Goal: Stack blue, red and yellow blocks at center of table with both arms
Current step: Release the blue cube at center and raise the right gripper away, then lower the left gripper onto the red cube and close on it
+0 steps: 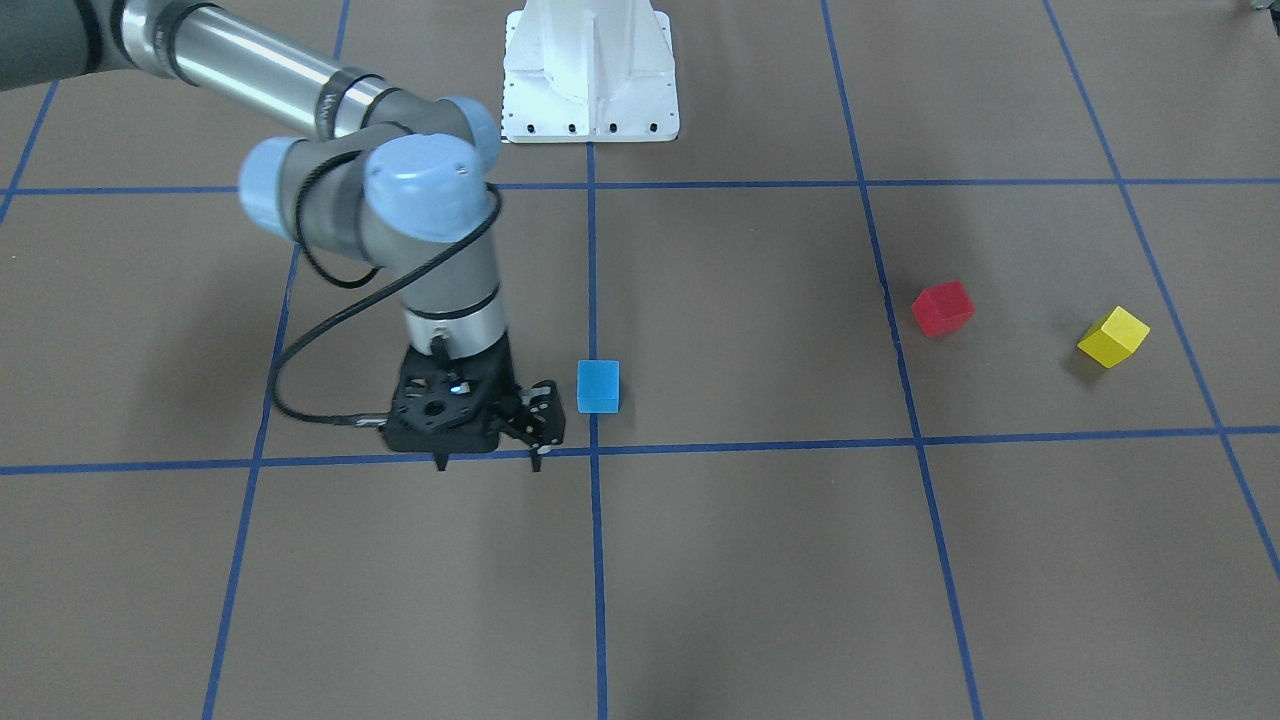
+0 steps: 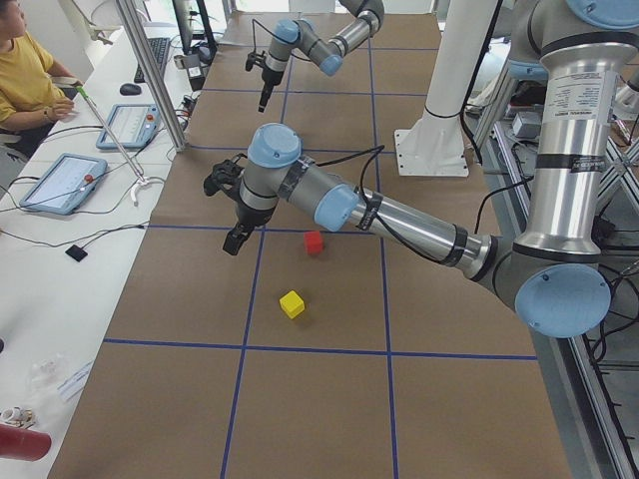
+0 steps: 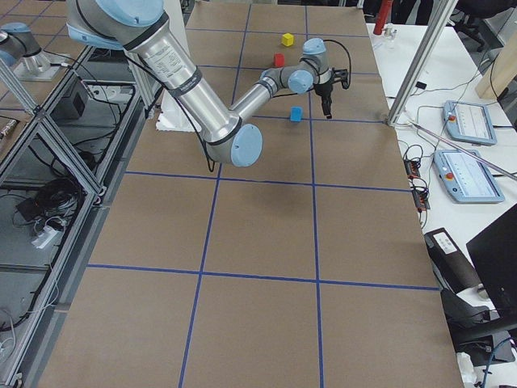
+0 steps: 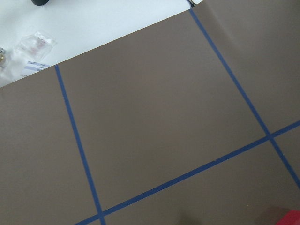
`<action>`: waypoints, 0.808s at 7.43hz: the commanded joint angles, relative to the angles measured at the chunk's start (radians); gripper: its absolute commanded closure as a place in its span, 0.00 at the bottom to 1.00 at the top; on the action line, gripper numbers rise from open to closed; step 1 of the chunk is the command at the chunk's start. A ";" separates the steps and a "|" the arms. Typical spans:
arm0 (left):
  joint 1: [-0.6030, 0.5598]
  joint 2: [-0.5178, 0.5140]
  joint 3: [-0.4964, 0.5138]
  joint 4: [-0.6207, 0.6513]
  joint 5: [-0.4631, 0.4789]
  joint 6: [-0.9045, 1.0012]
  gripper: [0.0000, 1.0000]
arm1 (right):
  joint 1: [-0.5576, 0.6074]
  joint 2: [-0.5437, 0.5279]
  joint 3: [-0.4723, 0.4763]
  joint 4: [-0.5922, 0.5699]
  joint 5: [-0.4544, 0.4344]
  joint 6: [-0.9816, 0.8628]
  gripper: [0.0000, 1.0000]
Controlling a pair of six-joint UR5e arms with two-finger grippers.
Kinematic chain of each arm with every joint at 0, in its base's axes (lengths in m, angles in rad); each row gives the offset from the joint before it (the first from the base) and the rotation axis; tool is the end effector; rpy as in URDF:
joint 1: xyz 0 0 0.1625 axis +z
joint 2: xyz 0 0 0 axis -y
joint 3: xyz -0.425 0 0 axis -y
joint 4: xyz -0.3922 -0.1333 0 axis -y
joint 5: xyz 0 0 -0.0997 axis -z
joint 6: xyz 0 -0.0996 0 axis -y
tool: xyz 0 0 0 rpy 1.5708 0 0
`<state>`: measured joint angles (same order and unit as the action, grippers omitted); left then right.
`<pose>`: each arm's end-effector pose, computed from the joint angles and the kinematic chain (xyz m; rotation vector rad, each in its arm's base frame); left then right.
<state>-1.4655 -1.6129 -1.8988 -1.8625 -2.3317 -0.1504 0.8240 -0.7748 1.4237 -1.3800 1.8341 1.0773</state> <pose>-0.0110 -0.5105 0.4409 0.5301 0.8059 0.2101 -0.4336 -0.6265 0.2128 0.3155 -0.8126 0.1988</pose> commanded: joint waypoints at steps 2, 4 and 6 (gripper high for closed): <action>0.279 0.092 -0.031 -0.275 0.142 -0.543 0.00 | 0.361 -0.263 0.122 -0.010 0.351 -0.497 0.00; 0.524 0.152 -0.106 -0.274 0.358 -0.810 0.00 | 0.505 -0.398 0.123 0.004 0.459 -0.788 0.00; 0.796 0.156 -0.105 -0.270 0.591 -1.006 0.00 | 0.645 -0.522 0.121 0.003 0.565 -1.068 0.00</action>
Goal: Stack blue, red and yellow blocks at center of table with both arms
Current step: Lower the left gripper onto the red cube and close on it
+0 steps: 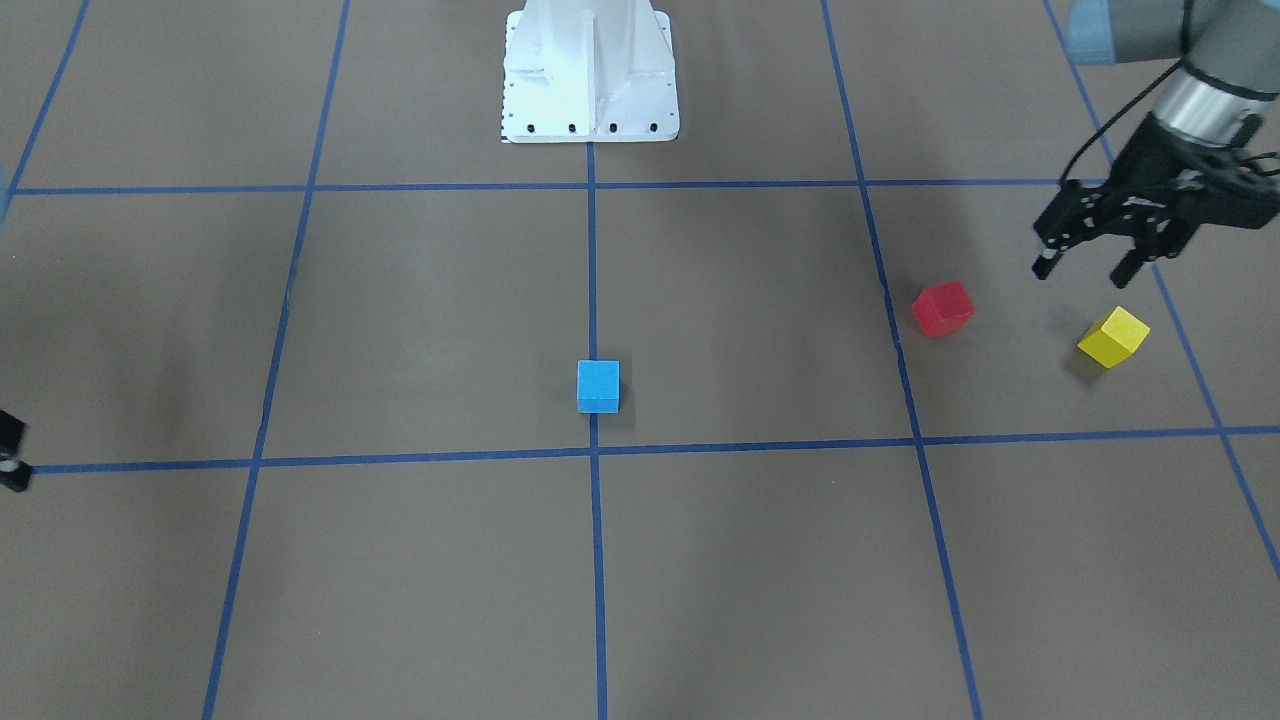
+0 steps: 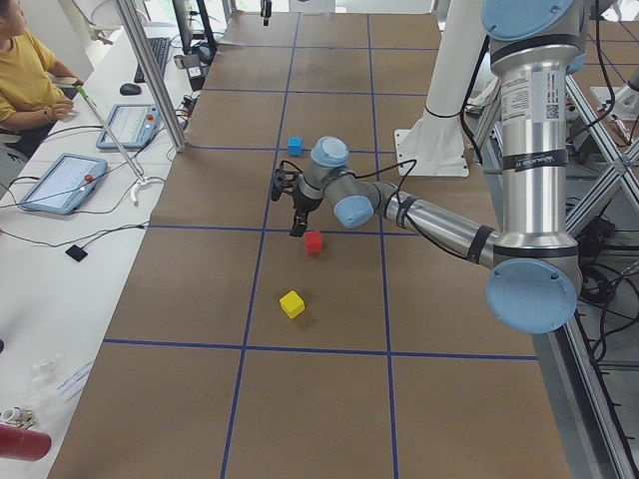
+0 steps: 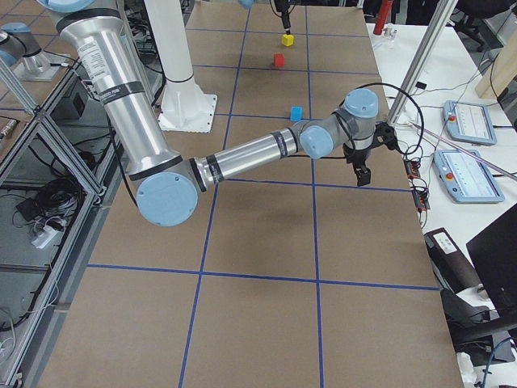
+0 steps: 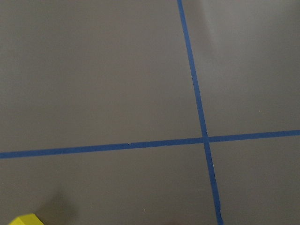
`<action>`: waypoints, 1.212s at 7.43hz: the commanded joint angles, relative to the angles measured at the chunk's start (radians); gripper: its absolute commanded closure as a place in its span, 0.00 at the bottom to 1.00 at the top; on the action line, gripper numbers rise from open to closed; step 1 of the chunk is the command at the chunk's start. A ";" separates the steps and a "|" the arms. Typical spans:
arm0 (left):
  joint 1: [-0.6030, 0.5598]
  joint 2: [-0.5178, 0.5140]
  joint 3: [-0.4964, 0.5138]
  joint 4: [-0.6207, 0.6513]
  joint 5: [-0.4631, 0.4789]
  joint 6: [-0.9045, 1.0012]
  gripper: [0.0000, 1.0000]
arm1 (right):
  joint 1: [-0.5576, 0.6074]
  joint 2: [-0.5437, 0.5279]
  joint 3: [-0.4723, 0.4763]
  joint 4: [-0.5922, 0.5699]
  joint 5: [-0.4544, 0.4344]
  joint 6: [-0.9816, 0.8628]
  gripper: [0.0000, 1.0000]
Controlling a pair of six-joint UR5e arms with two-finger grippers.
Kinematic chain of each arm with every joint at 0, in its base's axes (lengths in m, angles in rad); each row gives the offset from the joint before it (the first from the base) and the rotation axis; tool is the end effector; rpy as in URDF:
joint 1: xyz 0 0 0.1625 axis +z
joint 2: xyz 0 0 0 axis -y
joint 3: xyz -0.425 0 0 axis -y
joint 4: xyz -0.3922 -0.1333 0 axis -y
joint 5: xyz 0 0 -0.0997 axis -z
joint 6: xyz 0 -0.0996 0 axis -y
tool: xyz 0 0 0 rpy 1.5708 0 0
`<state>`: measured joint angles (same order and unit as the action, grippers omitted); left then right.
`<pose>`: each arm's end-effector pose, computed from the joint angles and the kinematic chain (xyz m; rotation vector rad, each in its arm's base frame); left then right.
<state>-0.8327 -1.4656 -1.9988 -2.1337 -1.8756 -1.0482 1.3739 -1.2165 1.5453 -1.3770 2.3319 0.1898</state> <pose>0.2357 -0.4128 0.4436 0.3293 0.8631 -0.1528 -0.0620 -0.6413 0.4472 0.3448 -0.8251 -0.2054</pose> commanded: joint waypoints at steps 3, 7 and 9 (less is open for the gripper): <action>0.192 0.028 0.035 0.001 0.141 -0.111 0.00 | 0.132 -0.124 -0.001 0.003 0.087 -0.237 0.00; 0.192 -0.064 0.144 0.001 0.141 -0.111 0.00 | 0.132 -0.123 0.001 0.004 0.083 -0.239 0.00; 0.192 -0.071 0.182 -0.002 0.141 -0.105 0.00 | 0.132 -0.123 -0.001 0.004 0.080 -0.239 0.00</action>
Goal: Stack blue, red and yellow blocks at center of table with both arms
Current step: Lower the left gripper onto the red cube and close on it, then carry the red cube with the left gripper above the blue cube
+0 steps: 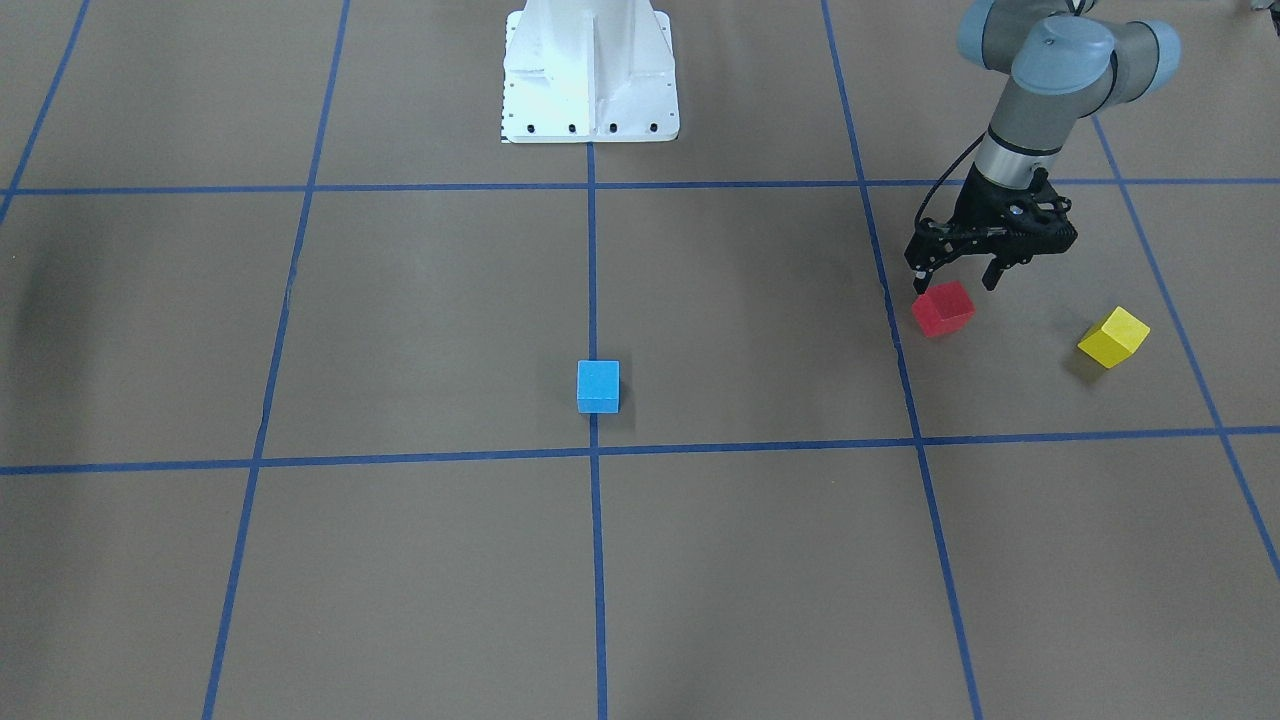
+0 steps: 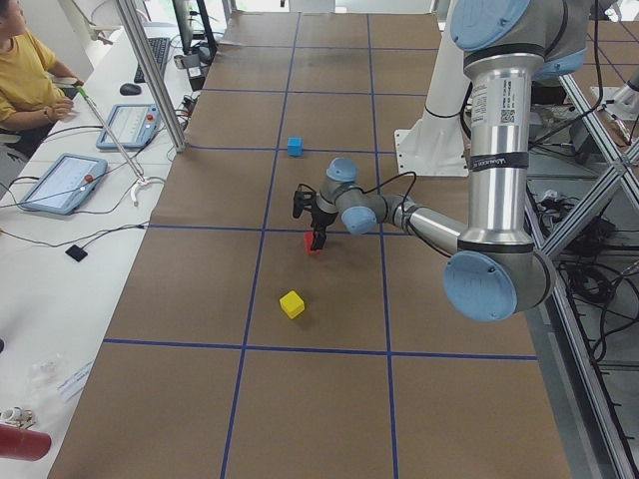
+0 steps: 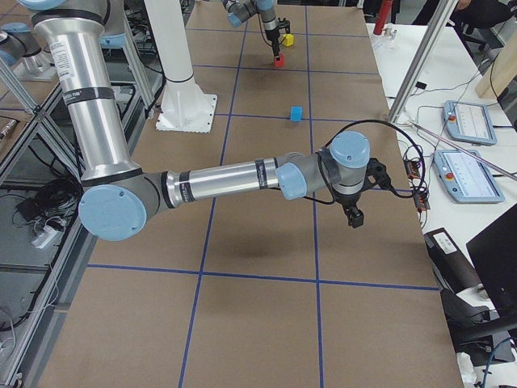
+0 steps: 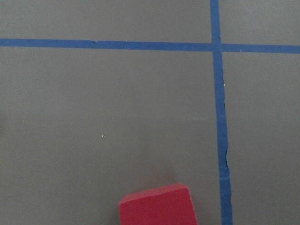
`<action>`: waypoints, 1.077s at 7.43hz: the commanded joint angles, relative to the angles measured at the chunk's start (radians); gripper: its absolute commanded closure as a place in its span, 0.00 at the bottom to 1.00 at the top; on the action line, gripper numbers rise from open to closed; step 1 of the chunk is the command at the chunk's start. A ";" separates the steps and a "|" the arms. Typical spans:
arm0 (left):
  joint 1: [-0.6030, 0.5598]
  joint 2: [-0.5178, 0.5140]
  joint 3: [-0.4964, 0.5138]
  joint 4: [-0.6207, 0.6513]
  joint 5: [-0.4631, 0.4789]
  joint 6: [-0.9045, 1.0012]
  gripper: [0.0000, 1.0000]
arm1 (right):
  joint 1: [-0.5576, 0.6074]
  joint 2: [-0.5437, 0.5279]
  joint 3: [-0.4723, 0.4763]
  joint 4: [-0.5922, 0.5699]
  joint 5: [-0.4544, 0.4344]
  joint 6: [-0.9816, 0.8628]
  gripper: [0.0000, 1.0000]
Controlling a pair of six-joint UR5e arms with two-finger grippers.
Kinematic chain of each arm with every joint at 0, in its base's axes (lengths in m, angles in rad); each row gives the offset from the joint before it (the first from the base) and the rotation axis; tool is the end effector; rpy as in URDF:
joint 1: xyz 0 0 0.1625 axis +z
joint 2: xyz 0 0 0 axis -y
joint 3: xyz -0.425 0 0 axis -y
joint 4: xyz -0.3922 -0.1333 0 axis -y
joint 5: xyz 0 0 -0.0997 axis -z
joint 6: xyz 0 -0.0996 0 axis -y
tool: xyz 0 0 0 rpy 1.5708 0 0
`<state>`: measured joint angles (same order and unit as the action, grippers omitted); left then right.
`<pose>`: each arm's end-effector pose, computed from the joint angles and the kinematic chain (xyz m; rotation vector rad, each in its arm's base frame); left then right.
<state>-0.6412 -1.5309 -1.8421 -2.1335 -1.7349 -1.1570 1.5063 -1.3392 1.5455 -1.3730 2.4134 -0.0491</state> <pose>0.3345 -0.3957 0.4950 0.2648 0.7634 -0.1498 0.0202 -0.6017 0.5176 0.3742 -0.8355 -0.2757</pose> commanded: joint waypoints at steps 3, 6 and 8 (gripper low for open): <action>0.002 -0.006 0.029 -0.002 0.002 0.008 0.31 | 0.000 0.005 -0.004 0.000 -0.004 -0.002 0.00; 0.000 -0.008 -0.008 0.003 -0.008 0.048 1.00 | 0.000 0.003 -0.005 -0.001 -0.005 -0.003 0.00; -0.029 -0.078 -0.115 0.201 -0.050 0.161 1.00 | 0.000 -0.017 -0.011 -0.003 -0.011 -0.002 0.00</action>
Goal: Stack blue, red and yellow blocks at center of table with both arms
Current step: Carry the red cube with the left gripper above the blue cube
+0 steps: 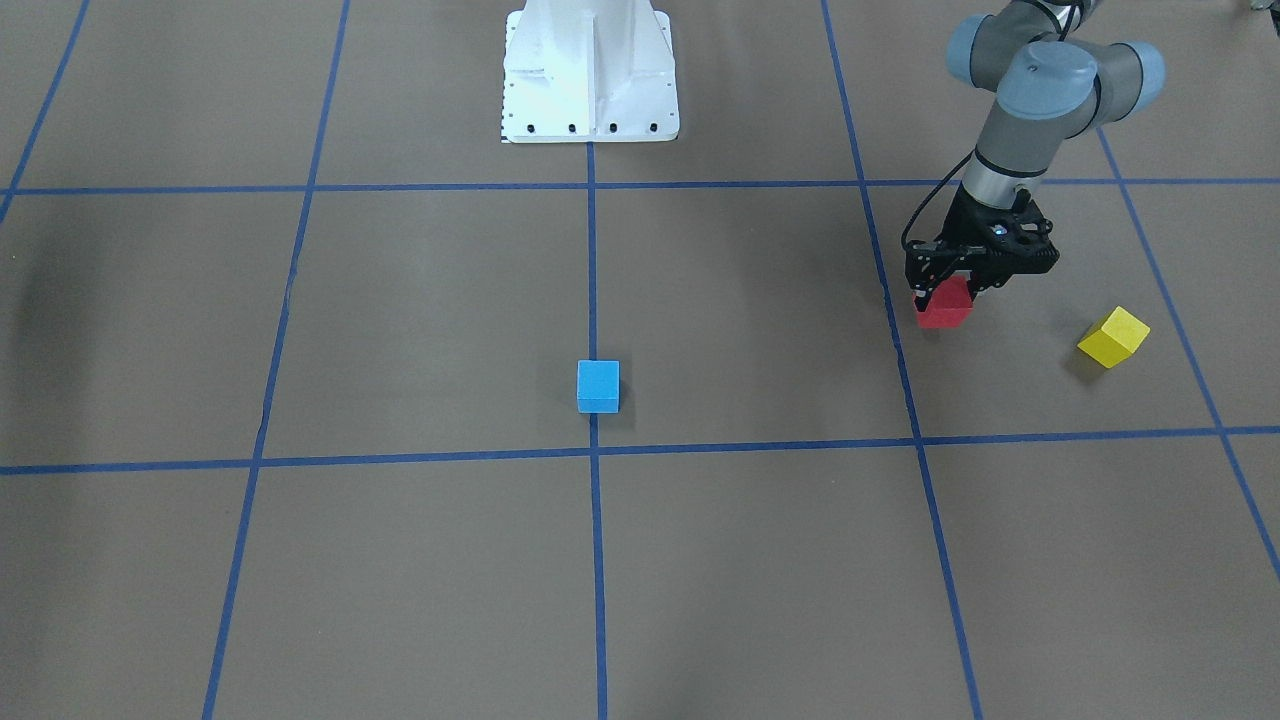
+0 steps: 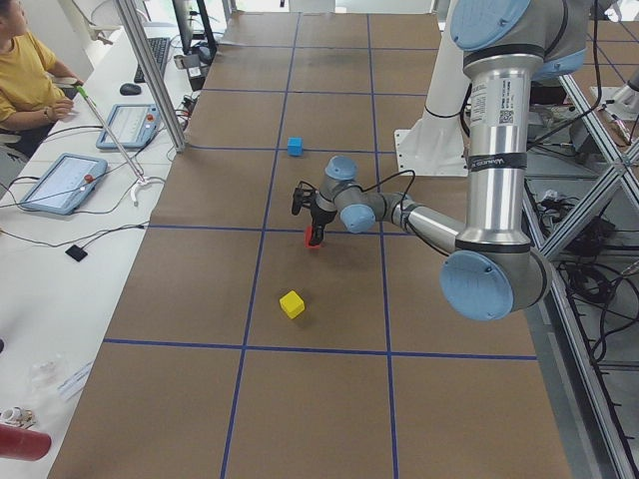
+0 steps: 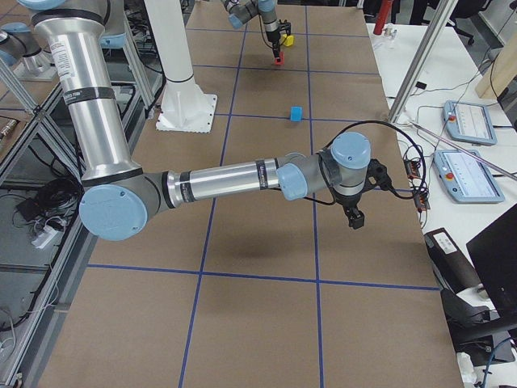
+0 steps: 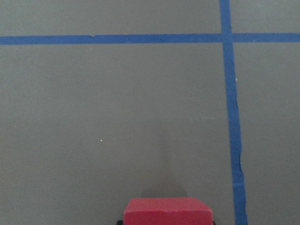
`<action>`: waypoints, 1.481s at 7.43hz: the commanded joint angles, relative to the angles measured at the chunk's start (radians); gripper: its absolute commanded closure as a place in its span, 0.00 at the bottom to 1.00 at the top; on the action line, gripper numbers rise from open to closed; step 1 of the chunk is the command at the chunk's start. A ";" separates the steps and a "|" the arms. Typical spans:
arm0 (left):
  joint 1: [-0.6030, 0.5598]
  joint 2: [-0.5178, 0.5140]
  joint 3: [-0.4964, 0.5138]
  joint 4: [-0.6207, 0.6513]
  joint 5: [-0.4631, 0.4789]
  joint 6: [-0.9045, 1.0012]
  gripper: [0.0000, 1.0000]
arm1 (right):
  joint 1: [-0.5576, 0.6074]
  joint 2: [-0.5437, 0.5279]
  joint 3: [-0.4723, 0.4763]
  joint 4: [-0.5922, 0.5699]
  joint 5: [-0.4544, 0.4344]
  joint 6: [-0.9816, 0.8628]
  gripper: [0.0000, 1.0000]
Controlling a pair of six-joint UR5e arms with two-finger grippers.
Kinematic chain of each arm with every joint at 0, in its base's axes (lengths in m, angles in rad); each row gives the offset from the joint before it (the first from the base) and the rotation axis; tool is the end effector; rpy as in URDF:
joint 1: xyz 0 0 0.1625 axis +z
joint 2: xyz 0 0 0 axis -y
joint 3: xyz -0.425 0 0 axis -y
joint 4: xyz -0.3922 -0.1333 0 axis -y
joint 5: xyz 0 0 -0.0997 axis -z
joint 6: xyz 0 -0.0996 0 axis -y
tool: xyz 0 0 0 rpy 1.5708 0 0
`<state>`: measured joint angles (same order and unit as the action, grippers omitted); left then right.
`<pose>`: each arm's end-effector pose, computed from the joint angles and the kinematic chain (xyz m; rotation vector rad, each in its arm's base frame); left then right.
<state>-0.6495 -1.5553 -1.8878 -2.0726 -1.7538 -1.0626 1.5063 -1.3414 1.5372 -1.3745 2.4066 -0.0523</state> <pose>0.3346 -0.3987 0.4672 0.2933 0.7651 -0.0598 0.0207 -0.6016 0.5237 0.3646 -0.8288 -0.2725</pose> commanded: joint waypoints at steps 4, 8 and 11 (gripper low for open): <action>-0.029 -0.611 -0.006 0.667 -0.038 0.093 1.00 | 0.017 -0.110 -0.009 -0.006 -0.103 0.019 0.00; 0.040 -0.964 0.391 0.616 -0.036 0.043 1.00 | 0.043 -0.147 -0.008 -0.001 -0.103 0.015 0.00; 0.071 -1.022 0.603 0.413 -0.032 0.004 1.00 | 0.051 -0.147 -0.008 -0.003 -0.099 0.019 0.00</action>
<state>-0.5907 -2.5623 -1.3550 -1.5835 -1.7874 -1.0414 1.5544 -1.4875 1.5295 -1.3770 2.3060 -0.0348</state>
